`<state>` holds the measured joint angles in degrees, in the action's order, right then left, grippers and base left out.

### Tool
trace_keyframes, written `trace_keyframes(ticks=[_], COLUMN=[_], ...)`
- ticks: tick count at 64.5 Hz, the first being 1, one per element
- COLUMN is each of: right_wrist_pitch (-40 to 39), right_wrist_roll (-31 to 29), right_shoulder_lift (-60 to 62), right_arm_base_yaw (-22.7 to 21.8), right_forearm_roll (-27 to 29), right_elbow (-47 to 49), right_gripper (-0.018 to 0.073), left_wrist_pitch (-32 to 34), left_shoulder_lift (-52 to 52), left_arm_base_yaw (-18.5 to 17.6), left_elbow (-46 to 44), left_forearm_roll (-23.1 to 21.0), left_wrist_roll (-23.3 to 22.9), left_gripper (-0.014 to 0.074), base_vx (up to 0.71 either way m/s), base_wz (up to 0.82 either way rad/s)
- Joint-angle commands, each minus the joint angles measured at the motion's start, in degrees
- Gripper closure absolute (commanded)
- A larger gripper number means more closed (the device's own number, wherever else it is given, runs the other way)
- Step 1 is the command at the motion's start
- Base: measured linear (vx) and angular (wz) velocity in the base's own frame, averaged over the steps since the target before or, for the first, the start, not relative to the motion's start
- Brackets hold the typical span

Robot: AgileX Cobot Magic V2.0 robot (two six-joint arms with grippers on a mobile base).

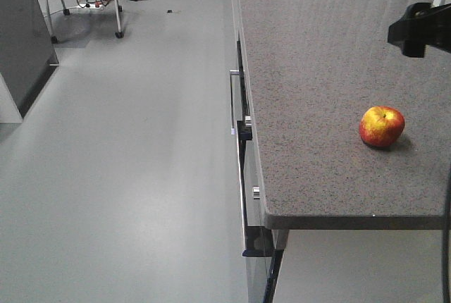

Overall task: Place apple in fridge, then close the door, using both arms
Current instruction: 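Lower the open right gripper over the red-yellow apple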

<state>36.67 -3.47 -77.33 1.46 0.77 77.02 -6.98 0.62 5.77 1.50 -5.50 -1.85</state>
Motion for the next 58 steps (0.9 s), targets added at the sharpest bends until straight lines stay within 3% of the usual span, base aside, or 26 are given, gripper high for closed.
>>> trace_keyframes(ticks=[1, 16, 26, 41, 58], right_wrist_pitch=[-0.8, 4.3, 5.9, 5.9, 5.0], right_wrist_roll=[3.1, 4.0, 4.0, -4.4, -7.2], right_shoulder_lift=[-3.4, -14.0, -18.6, -21.7, -24.0], right_arm_base_yaw=[-0.3, -0.5, -3.9, -8.3, -8.3], right_forearm_roll=[-3.9, -4.8, -0.4, 8.7, 10.4], right_elbow=[4.7, 11.5, 14.1, 14.1, 14.1], right_gripper=[-0.0095, -0.0086, -0.0082, -0.0071, -0.0063], left_wrist_pitch=[3.9, 3.9, 3.9, 3.9, 3.9], left_shoulder_lift=[0.8, 0.8, 0.8, 0.8, 0.8], left_arm_base_yaw=[-0.2, -0.2, -0.2, -0.2, -0.2], left_elbow=[1.6, 1.6, 1.6, 1.6, 1.6], left_forearm_roll=[-0.2, -0.2, -0.2, -0.2, -0.2], left_wrist_roll=[-0.5, -0.5, -0.5, -0.5, -0.5], left_gripper=[0.0603, 0.0603, 0.0603, 0.0603, 0.0603], base_vx=[0.00, 0.00, 0.00, 0.00, 0.00], base_wz=[0.00, 0.00, 0.00, 0.00, 0.00])
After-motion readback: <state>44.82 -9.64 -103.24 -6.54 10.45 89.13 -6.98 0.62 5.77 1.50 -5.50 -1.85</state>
